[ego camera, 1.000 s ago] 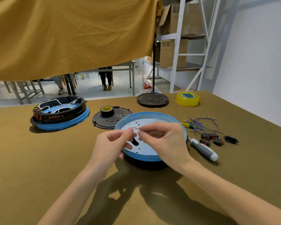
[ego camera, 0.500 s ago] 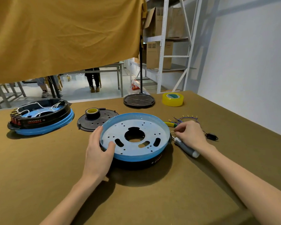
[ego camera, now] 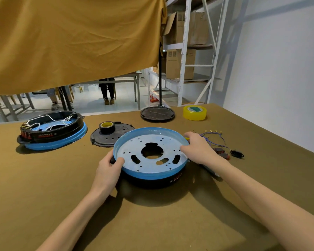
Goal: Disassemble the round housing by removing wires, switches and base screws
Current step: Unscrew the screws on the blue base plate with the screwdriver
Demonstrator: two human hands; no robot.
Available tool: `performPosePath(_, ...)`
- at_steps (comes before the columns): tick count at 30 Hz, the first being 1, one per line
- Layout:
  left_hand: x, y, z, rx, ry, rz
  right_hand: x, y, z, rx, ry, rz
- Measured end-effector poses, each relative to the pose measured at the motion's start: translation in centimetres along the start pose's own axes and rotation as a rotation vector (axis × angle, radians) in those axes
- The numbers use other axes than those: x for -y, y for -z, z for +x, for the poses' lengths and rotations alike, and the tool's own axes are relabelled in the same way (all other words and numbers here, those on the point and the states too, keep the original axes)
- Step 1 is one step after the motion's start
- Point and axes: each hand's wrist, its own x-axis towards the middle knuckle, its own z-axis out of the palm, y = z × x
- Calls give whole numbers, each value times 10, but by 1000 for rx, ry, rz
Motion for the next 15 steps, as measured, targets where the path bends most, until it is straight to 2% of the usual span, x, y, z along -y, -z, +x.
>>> performPosePath(3, 0, 10, 5, -4, 20, -24, -2, 2, -17, 27, -3, 0)
performPosePath(5, -3, 18, 13, -172, 1, 69, -7, 7, -31, 6, 14, 8)
performPosePath(7, -6, 22, 19, -347, 50, 150, -10, 16, -36, -79, 12, -84)
performPosePath(8, -8, 21, 19, -322, 121, 142, -14, 20, -36, -114, -14, -183)
performPosePath(11, -5, 14, 12, -26, 297, 223, -28, 21, -36, -75, -113, -492)
performPosePath(13, -2, 12, 9, 63, 271, 258, -37, 14, -39, 1, -139, -626)
performPosePath(15, -2, 10, 9, 61, 216, 218, -44, 10, -41, 13, -150, -698)
